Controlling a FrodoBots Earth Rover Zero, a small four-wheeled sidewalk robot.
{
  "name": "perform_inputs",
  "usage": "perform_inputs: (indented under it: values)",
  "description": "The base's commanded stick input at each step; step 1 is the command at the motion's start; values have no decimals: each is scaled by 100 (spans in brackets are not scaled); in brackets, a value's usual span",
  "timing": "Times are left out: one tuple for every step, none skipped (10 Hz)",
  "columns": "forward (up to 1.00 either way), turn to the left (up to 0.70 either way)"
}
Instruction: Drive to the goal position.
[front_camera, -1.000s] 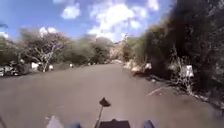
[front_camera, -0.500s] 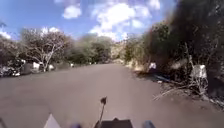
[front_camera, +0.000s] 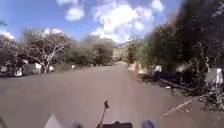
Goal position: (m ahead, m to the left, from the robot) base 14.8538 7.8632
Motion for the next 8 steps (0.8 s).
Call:
perform_inputs:
  values:
    - [70,-34]
    - [70,-35]
    - [70,-35]
    - [70,-35]
    - [70,-35]
    - [70,-31]
    - [70,-24]
    - [70,-18]
